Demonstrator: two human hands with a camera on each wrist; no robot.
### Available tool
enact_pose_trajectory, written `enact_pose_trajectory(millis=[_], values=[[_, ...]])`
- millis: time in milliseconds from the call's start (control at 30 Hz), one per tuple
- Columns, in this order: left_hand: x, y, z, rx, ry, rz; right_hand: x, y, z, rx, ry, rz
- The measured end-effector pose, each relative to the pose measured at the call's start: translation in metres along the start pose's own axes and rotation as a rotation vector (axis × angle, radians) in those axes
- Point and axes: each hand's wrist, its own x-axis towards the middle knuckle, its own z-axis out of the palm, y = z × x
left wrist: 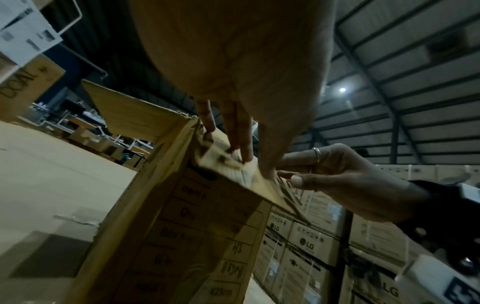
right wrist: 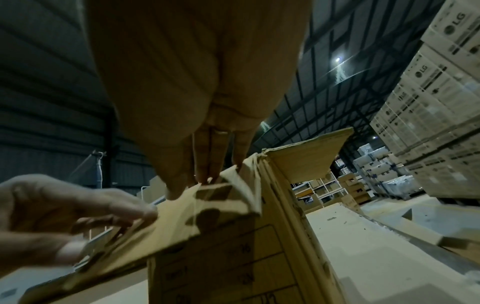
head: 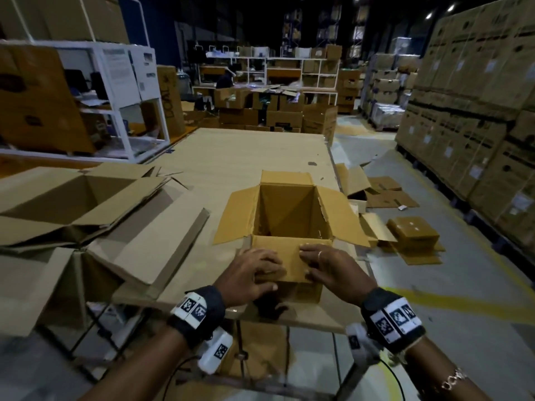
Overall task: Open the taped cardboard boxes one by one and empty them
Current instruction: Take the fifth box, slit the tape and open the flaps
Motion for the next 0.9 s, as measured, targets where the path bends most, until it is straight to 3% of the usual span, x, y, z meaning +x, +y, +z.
enact_pose_trajectory(millis=[133,333,467,667,767,900], values=[[0.024,0.008,-0.003,0.037,0.223,-0.095,0.020,0.011,0.004,0.008,0.047,0.014],[0.051,0.005,0.000,0.052,0.139,-0.259,0.052,0.007,0.013,0.073,0.111,0.048],[0.055,-0.006,0.014,-0.047,0.266,-0.279,0.060,0.008,0.031,0.099,0.217,0.101],[0.058,-0.010,0.033,-0.064,0.432,-0.245,0.062,0.021,0.055,-0.010,0.367,0.060],[0.059,-0.015,0.029,-0.069,0.420,-0.195,0.059,0.018,0.054,-0.029,0.389,0.008],[0.053,-0.034,0.022,-0.009,0.283,-0.120,0.050,0.028,0.041,-0.031,0.286,-0.018]])
